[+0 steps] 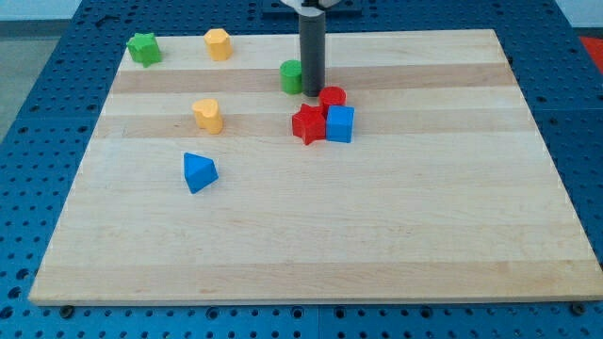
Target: Push the green circle below the green star
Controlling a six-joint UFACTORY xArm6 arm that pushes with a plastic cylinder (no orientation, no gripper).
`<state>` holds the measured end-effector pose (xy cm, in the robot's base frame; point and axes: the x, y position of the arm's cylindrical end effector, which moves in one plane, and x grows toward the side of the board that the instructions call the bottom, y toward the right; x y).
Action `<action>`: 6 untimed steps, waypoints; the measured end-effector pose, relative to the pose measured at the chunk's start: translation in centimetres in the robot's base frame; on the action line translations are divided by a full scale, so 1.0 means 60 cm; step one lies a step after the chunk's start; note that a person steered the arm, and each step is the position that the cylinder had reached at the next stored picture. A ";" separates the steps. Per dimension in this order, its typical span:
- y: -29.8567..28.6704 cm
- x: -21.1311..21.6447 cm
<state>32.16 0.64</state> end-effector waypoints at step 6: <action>-0.210 -0.018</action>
<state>31.09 -11.98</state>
